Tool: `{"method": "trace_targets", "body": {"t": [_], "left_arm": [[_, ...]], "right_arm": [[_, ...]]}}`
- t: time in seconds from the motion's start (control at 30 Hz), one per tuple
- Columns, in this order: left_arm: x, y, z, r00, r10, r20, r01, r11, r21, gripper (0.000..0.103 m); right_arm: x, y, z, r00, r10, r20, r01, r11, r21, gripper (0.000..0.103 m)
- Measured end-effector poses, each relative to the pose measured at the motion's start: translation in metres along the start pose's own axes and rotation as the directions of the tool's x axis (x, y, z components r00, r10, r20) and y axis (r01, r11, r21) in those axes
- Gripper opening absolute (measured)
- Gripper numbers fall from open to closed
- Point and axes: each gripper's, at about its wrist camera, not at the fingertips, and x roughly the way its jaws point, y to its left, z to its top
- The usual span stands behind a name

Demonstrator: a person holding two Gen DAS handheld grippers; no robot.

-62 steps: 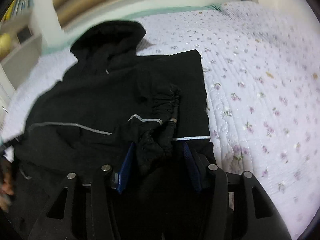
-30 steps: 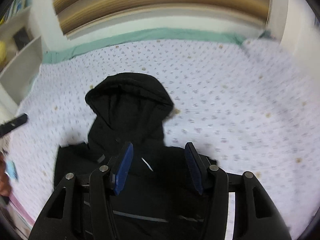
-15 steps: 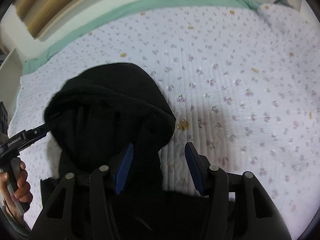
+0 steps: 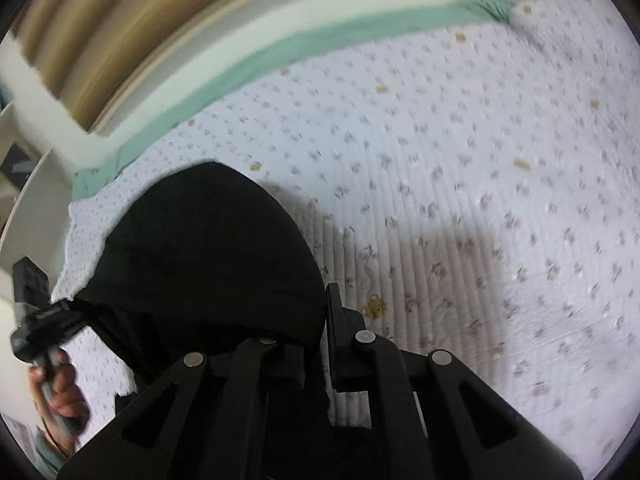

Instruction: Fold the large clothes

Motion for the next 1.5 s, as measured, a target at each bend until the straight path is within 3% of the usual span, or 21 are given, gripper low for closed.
{"method": "trace_targets", "body": {"t": [0.07, 0.13, 0.17, 0.23, 0.3, 0.37, 0.43, 0.5, 0.6, 0.8, 0.93, 0.97, 1.03, 1.1, 1.17, 1.23, 1.3, 1.33, 1.43, 1.5], "left_arm": [[0.02, 0.005, -0.006, 0.995, 0.086, -0.055, -0.084, 0.996, 0.04, 0.01], [0.058, 0.033, -0.012, 0.974, 0.162, -0.16, -0.163, 0.987, 0.009, 0.015], [0.082, 0.05, -0.019, 0.957, 0.178, -0.228, -0.186, 0.982, -0.013, 0.016], [0.096, 0.067, -0.023, 0.965, 0.121, -0.234, -0.137, 0.989, -0.055, 0.017], [0.09, 0.068, -0.018, 0.967, 0.077, -0.243, -0.1, 0.991, -0.085, 0.02], [0.079, 0.062, -0.016, 0.967, 0.072, -0.243, -0.087, 0.995, -0.052, 0.026], [0.061, 0.052, -0.014, 0.966, 0.13, -0.222, -0.128, 0.991, 0.026, 0.053], [0.039, 0.042, -0.016, 0.965, 0.169, -0.202, -0.156, 0.984, 0.08, 0.064], [0.008, 0.023, -0.019, 0.968, 0.166, -0.189, -0.14, 0.98, 0.144, 0.064], [-0.007, -0.041, -0.022, 0.947, 0.295, -0.128, -0.22, 0.884, 0.412, 0.064], [-0.01, -0.053, -0.034, 0.937, 0.285, -0.203, -0.145, 0.844, 0.516, 0.064], [-0.017, -0.051, -0.039, 0.938, 0.255, -0.233, -0.103, 0.85, 0.517, 0.064], [-0.032, -0.052, -0.041, 0.954, 0.119, -0.274, 0.025, 0.882, 0.471, 0.064], [-0.041, -0.06, -0.03, 0.974, 0.013, -0.225, 0.086, 0.902, 0.424, 0.064], [-0.042, -0.063, -0.006, 0.983, -0.092, -0.161, 0.145, 0.925, 0.351, 0.064], [-0.022, -0.064, 0.014, 0.991, -0.074, -0.108, 0.104, 0.945, 0.311, 0.064], [0.016, -0.056, 0.026, 0.993, 0.035, -0.112, -0.002, 0.96, 0.281, 0.064], [0.042, -0.041, 0.028, 0.985, 0.087, -0.15, -0.048, 0.968, 0.247, 0.064], [0.092, -0.007, 0.017, 0.958, 0.157, -0.241, -0.114, 0.977, 0.181, 0.063], [0.11, 0.004, 0.004, 0.955, 0.176, -0.237, -0.135, 0.975, 0.178, 0.063]], "right_arm": [[0.013, -0.001, -0.007, 0.999, -0.037, -0.024, 0.037, 0.999, -0.028, 0.008], [0.042, -0.016, -0.018, 0.995, -0.039, -0.088, 0.04, 0.999, 0.009, 0.008], [0.061, -0.026, -0.027, 0.99, -0.049, -0.134, 0.053, 0.998, 0.027, 0.008], [0.09, -0.04, -0.038, 0.977, -0.052, -0.206, 0.063, 0.997, 0.044, 0.009], [0.093, -0.043, -0.04, 0.977, -0.045, -0.208, 0.058, 0.997, 0.055, 0.009], [0.087, -0.04, -0.035, 0.974, -0.055, -0.22, 0.063, 0.997, 0.033, 0.022], [0.075, -0.036, -0.03, 0.969, -0.091, -0.232, 0.086, 0.996, -0.031, 0.033], [0.055, -0.032, -0.029, 0.966, -0.118, -0.23, 0.099, 0.991, -0.095, 0.042], [0.011, -0.026, -0.03, 0.978, -0.082, -0.191, 0.056, 0.989, -0.137, 0.055], [-0.035, 0.01, -0.005, 0.994, -0.069, -0.082, 0.047, 0.969, -0.242, 0.064], [-0.042, 0.035, 0.004, 0.997, -0.05, -0.054, 0.03, 0.946, -0.322, 0.064], [-0.039, 0.039, 0.007, 0.998, -0.039, -0.052, 0.019, 0.943, -0.332, 0.064], [-0.029, 0.053, 0.014, 0.998, -0.037, -0.045, 0.019, 0.939, -0.343, 0.064], [-0.013, 0.064, 0.023, 0.999, -0.006, -0.048, -0.011, 0.94, -0.34, 0.064], [0.002, 0.077, 0.035, 0.998, 0.046, -0.046, -0.059, 0.946, -0.32, 0.064], [0.028, 0.087, 0.05, 0.995, 0.091, -0.051, -0.102, 0.95, -0.294, 0.064], [0.064, 0.093, 0.058, 0.994, 0.072, -0.082, -0.092, 0.959, -0.267, 0.057], [0.082, 0.093, 0.058, 0.991, 0.069, -0.116, -0.097, 0.962, -0.254, 0.049], [0.127, 0.085, 0.046, 0.981, 0.011, -0.196, -0.059, 0.969, -0.24, 0.046], [0.153, 0.073, 0.032, 0.968, -0.009, -0.25, -0.049, 0.973, -0.226, 0.04]]}}
